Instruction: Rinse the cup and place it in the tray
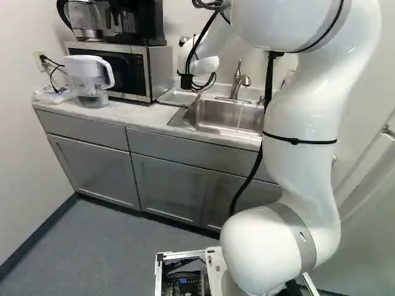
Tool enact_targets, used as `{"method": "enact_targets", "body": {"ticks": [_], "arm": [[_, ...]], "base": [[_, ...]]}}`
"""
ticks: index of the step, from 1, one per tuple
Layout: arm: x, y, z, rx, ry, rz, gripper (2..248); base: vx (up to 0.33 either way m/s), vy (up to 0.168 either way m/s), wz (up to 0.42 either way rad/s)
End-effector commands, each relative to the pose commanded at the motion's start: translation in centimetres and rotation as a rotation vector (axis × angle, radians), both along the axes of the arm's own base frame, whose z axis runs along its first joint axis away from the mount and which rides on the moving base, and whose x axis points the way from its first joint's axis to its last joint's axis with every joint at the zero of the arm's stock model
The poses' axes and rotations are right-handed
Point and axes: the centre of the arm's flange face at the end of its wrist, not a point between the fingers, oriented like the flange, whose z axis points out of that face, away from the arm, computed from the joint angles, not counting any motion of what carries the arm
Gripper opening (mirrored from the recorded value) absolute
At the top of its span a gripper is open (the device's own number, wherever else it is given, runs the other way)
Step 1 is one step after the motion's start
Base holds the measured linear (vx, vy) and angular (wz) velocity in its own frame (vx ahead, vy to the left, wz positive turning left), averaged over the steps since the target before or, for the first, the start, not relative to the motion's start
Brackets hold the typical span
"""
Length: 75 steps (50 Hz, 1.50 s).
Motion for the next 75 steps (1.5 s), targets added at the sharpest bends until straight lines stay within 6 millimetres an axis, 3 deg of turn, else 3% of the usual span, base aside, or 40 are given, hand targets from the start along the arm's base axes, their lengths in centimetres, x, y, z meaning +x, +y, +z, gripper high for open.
{"method": "enact_targets", "body": {"ticks": [51, 52, 56, 57, 61, 62, 67, 68, 75], "arm": [[0.7, 0.1, -5.3, -0.014, 0.087, 0.0, 125], [0.7, 0.1, -5.3, -0.014, 0.087, 0.0, 144], [0.7, 0.1, -5.3, -0.014, 0.087, 0.0, 144], [0.7, 0.1, -5.3, -0.014, 0.087, 0.0, 177], [0.7, 0.1, -5.3, -0.014, 0.087, 0.0, 177], [0.7, 0.1, -5.3, -0.014, 0.087, 0.0, 211], [0.7, 0.1, -5.3, -0.014, 0.087, 0.0, 211], [0.7, 0.1, -5.3, -0.014, 0.087, 0.0, 245], [0.7, 0.1, -5.3, -0.014, 0.086, 0.0, 247]], "base": [[0.0, 0.0, 0.0], [0.0, 0.0, 0.0], [0.0, 0.0, 0.0], [0.0, 0.0, 0.0], [0.0, 0.0, 0.0], [0.0, 0.0, 0.0], [0.0, 0.0, 0.0], [0.0, 0.0, 0.0], [0.0, 0.0, 0.0]]}}
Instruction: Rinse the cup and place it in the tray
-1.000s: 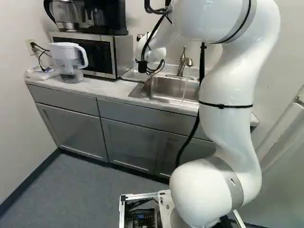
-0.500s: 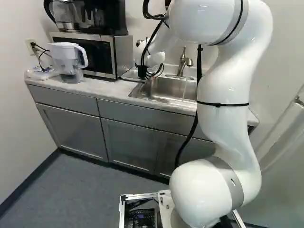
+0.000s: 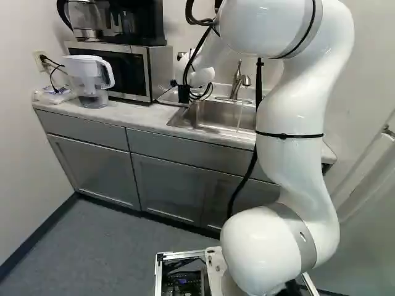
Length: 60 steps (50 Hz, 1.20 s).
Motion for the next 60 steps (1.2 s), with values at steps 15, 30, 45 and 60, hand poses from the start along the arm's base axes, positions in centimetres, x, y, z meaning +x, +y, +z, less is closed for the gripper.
{"method": "enact_targets", "body": {"ticks": [15, 30, 45, 60], "arm": [[-0.2, 0.0, 1.4, 0.004, -0.022, 0.0, 247], [-0.4, -0.1, 3.2, 0.008, -0.051, 0.0, 247], [-0.6, -0.1, 4.9, 0.013, -0.079, 0.0, 247], [-0.8, -0.1, 6.6, 0.017, -0.108, 0.0, 247]], "base": [[0.0, 0.0, 0.0], [0.0, 0.0, 0.0], [0.0, 0.0, 0.0], [0.0, 0.0, 0.0]]}}
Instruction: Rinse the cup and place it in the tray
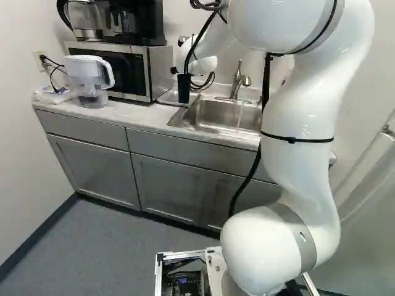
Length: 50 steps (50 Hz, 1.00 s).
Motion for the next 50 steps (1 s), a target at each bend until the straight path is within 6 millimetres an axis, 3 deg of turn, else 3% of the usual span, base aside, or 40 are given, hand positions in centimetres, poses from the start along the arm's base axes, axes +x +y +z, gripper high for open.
{"method": "enact_targets", "body": {"ticks": [40, 50], "arm": [[-0.4, -0.1, 4.6, 0.012, -0.077, 0.0, 247], [-1.0, -1.0, 5.4, 0.014, -0.089, -0.013, 247]], "base": [[0.0, 0.0, 0.0], [0.0, 0.0, 0.0]]}}
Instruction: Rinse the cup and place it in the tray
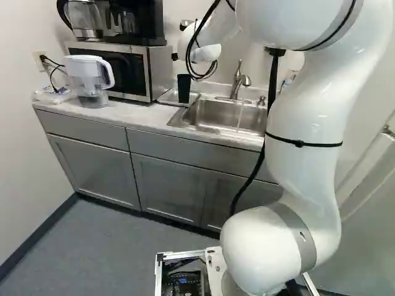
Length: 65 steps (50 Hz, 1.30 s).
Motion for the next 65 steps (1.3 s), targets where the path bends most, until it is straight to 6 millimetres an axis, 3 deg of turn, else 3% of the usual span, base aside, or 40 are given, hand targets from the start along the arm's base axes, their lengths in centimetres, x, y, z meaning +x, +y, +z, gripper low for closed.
{"method": "enact_targets", "body": {"ticks": [65], "arm": [[-3.5, -10.2, 0.3, -0.001, 0.011, -0.163, 247]], "base": [[0.0, 0.0, 0.0]]}}
